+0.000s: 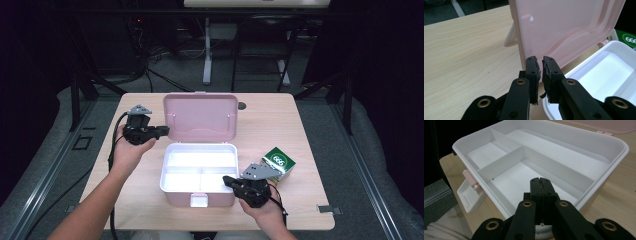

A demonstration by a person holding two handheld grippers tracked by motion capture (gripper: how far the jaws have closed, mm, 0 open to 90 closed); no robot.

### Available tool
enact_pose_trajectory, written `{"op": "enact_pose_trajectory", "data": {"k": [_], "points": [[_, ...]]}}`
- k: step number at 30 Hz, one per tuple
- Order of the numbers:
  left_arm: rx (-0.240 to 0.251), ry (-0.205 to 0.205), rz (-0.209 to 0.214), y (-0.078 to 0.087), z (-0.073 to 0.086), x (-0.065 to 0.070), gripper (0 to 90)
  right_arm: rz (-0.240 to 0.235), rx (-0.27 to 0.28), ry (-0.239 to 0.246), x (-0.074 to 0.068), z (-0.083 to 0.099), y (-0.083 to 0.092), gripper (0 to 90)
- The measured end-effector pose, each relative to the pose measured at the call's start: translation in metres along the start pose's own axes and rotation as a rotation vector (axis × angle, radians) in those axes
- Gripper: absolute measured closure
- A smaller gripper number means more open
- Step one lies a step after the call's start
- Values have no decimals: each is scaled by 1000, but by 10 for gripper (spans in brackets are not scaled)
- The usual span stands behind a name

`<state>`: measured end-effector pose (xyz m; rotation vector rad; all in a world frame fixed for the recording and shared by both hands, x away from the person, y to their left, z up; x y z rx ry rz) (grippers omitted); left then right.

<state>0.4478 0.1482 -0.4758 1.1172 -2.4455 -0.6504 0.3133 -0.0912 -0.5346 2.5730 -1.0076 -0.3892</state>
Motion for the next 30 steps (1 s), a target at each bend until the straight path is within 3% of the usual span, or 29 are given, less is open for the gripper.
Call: {"op": "enact_pose_trajectory", "data": {"k": [11, 16, 22, 25, 27, 28, 30], "points": [[-15, 24, -24, -3, 9, -8, 658, -3, 5, -1, 0, 0, 0, 900], [-29, 21, -19, -1, 11, -8, 630, -1, 11, 0, 0, 0, 0, 900], [-58, -28, -32, 8, 8, -9, 617, 1, 16, 5, -1, 0, 0, 897], [-87, -80, -32, 15, 7, -8, 603, 9, 19, 22, -2, 0, 0, 876], [-91, -92, -35, 16, 7, -7, 599, 12, 20, 30, -2, 0, 0, 868], [-110, -126, -36, 19, 7, -6, 596, 12, 21, 29, -3, 0, 0, 863], [-118, -140, -40, 19, 7, -5, 593, 11, 22, 28, -3, 0, 0, 850]]}}
Point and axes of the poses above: each handheld gripper's, and its own axes: y roughly backward along the jaws, z roughly out of its underside, x roughly to its right, the point moved 8 cm from there along -y, roughly forward along the jaws, and after that the axes turned 4 degrees about x, right-handed, at the moved point
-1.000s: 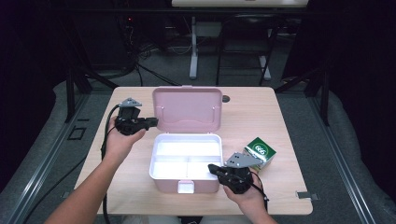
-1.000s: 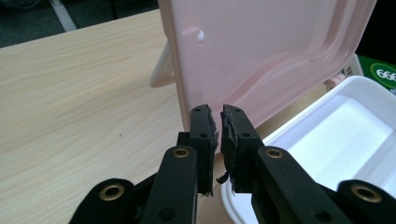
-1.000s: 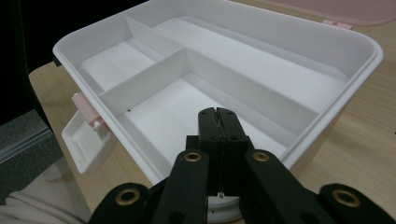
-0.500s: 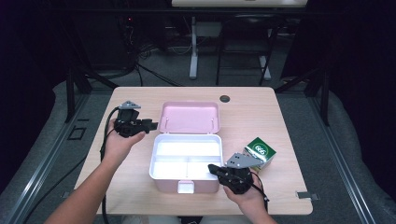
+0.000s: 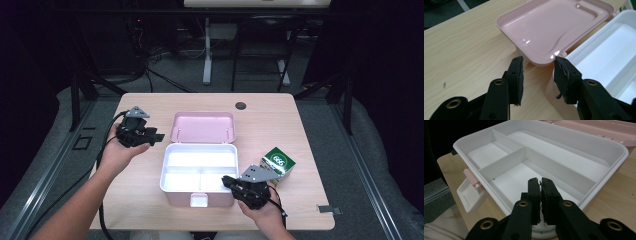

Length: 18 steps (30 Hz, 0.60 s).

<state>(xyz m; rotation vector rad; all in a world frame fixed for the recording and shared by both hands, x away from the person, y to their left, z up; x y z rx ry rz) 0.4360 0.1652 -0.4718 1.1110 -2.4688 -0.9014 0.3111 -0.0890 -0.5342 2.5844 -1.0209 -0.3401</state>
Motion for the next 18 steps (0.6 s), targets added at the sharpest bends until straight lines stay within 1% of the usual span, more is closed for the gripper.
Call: {"op": "enact_pose_trajectory", "data": {"k": [1, 2, 4, 5, 6, 7, 8, 9, 10, 12, 13, 14, 15, 16, 17, 18], "points": [[-18, -31, 2, 2, 0, 2, 590, 0, 0, 0, 0, 0, 0, 848], [-18, -31, 2, 2, 0, 2, 588, 0, 0, 0, 0, 0, 0, 848], [-34, -62, 2, 3, 1, 5, 587, 1, -1, 0, 0, 0, 0, 844], [-53, -91, 7, 4, 1, 8, 587, -6, -2, -4, 0, -1, 0, 831], [-53, -91, 7, 4, 1, 8, 586, -6, -2, -4, 0, -1, 0, 831], [-64, -104, 13, 5, 2, 10, 585, -20, 5, -9, -1, -2, 1, 816], [-71, -118, 18, 5, 2, 12, 585, -20, 5, -9, -1, -2, 1, 816], [-89, -143, 31, 5, 2, 15, 583, -15, 15, -2, 0, -5, 3, 806], [-89, -143, 31, 5, 2, 15, 583, -16, 23, -4, 0, -7, 5, 802], [-109, -174, 39, 5, 3, 18, 583, -19, 29, -7, 0, -8, 7, 793], [-125, -197, 48, 5, 3, 21, 583, -16, 39, -12, 2, -11, 10, 767], [-125, -197, 48, 5, 3, 21, 582, -16, 39, -12, 2, -11, 10, 767], [-129, -204, 59, 5, 3, 23, 583, -14, 50, -20, 5, -13, 12, 730], [-132, -213, 62, 5, 2, 24, 583, -14, 50, -20, 5, -13, 12, 730], [-142, -227, 70, 5, 2, 28, 581, -9, 60, -30, 8, -14, 15, 696], [-142, -227, 70, 5, 2, 28, 578, -9, 65, -39, 10, -15, 16, 681]]}}
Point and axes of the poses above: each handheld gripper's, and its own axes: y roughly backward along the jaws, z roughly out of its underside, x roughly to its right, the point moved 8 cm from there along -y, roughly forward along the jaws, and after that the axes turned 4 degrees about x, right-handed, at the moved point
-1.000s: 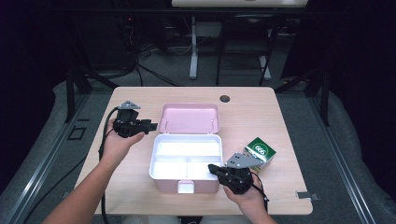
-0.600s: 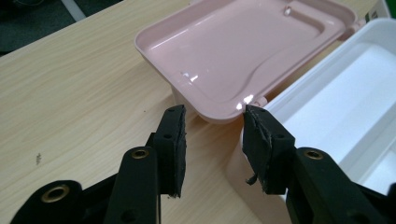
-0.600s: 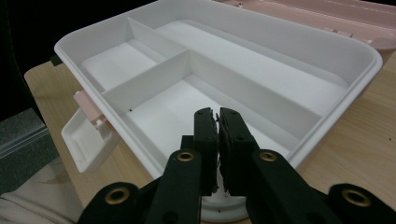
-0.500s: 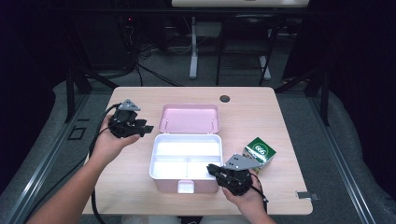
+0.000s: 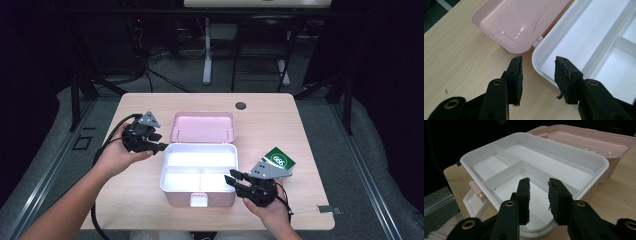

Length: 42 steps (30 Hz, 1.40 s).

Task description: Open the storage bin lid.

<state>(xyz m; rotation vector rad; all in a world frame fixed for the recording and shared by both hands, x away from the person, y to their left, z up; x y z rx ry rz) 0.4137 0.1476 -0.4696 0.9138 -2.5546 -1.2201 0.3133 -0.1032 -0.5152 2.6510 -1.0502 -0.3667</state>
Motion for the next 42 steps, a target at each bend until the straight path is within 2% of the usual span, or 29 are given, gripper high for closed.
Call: {"op": "enact_pose_trajectory", "data": {"k": [2, 3, 4, 5, 7, 10, 13, 15, 16, 20, 22, 23, 24, 25, 26, 29, 32, 33, 34, 37, 42], "points": [[-33, -43, 8, 0, 0, 4, 578, -5, 2, -19, 2, -1, 2, 648], [-33, -43, 8, 0, 0, 4, 578, -7, 2, -23, 4, -1, 2, 631], [-52, -71, 18, -1, -1, 7, 578, -9, -1, -27, 4, -1, 3, 619], [-52, -71, 18, -1, -1, 7, 578, -7, -1, -25, 5, -1, 3, 610], [-67, -103, 17, -1, -4, 12, 580, -1, -2, -27, 7, -1, 3, 592], [-68, -112, 25, -1, -6, 16, 587, 4, 3, -32, 8, -1, 4, 579], [-87, -153, 42, -1, -10, 25, 617, 22, 9, -36, 15, -1, 7, 560], [-93, -161, 35, -1, -11, 28, 632, 29, 19, -45, 19, -2, 9, 548], [-114, -196, 44, -2, -13, 33, 637, 32, 22, -52, 21, -2, 10, 546], [-144, -246, 57, -4, -16, 45, 646, 39, 27, -77, 27, -1, 12, 534], [-160, -287, 66, -7, -18, 53, 656, 40, 20, -88, 30, 1, 12, 523], [-182, -318, 83, -11, -21, 61, 661, 42, 18, -85, 31, 1, 12, 519], [-182, -318, 83, -11, -21, 61, 669, 42, 18, -85, 31, 1, 12, 519], [-201, -354, 98, -16, -23, 68, 671, 42, 13, -86, 32, 2, 12, 512], [-201, -354, 98, -16, -23, 68, 671, 42, 10, -88, 32, 3, 12, 508], [-261, -425, 124, -25, -27, 78, 693, 44, 9, -93, 34, 4, 12, 504], [-301, -463, 142, -32, -29, 84, 719, 45, 11, -99, 36, 4, 13, 501], [-301, -463, 142, -32, -29, 84, 723, 45, 11, -99, 36, 4, 13, 501], [-326, -491, 152, -36, -30, 86, 728, 43, 12, -105, 37, 5, 14, 499], [-356, -514, 160, -42, -32, 90, 743, 42, 12, -110, 38, 5, 14, 495], [-380, -539, 177, -51, -34, 97, 763, 41, 15, -113, 39, 5, 15, 495]]}}
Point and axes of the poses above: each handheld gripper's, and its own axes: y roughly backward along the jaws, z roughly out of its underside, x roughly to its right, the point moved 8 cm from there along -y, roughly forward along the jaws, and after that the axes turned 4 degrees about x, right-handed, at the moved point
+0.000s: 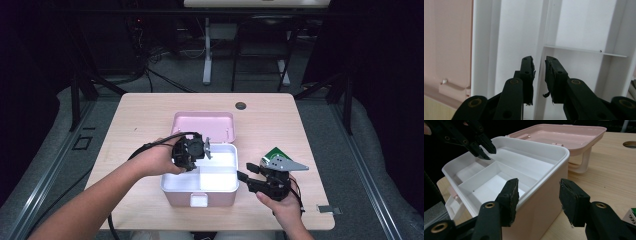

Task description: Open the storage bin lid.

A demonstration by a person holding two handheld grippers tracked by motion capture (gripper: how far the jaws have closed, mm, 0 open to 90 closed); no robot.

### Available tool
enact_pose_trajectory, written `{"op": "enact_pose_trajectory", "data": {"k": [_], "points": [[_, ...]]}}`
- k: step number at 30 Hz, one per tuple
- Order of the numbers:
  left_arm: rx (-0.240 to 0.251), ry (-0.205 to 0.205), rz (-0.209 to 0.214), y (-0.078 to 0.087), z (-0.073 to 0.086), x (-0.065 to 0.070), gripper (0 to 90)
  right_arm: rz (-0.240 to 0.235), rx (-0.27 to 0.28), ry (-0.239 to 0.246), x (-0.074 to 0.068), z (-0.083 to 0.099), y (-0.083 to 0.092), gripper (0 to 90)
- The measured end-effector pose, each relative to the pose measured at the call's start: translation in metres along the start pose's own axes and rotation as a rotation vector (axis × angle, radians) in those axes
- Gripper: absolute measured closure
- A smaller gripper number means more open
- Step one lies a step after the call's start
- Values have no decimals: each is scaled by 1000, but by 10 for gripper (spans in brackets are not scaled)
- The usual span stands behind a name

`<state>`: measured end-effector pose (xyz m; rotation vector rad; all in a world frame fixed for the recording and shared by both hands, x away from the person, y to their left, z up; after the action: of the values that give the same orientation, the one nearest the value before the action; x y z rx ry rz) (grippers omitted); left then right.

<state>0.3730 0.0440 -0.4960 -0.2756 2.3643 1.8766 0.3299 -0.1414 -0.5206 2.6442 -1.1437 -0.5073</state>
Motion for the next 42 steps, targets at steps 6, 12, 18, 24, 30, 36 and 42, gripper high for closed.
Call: {"op": "enact_pose_trajectory", "data": {"k": [6, 12, 18, 24, 30, 36, 42], "points": [[-13, -23, 7, -5, -5, 3, 795, 4, -2, -9, 2, 1, 1, 495], [-43, -52, -1, -14, -5, 6, 812, 4, -6, -11, 3, 2, -1, 495], [-55, -61, -15, -19, -5, 5, 844, 6, -8, -19, 3, 3, -1, 495], [-74, -80, -24, -23, -6, 7, 846, 5, -8, -19, 4, 3, -1, 495], [-83, -103, -32, -21, -6, 6, 853, 8, -6, -22, 4, 3, -1, 495], [-84, -119, -39, -16, -5, 5, 865, 19, 6, -31, 9, 2, 1, 496], [-63, -136, -74, 6, -8, 2, 896, 27, 19, -55, 14, 0, 3, 495]]}}
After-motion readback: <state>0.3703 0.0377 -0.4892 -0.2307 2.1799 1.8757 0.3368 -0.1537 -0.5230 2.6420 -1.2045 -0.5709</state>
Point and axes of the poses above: each handheld gripper's, and its own axes: y roughly backward along the jaws, z roughly out of its underside, x roughly to its right, the point moved 8 cm from there along -y, roughly forward along the jaws, and after that the axes turned 4 degrees about x, right-handed, at the moved point
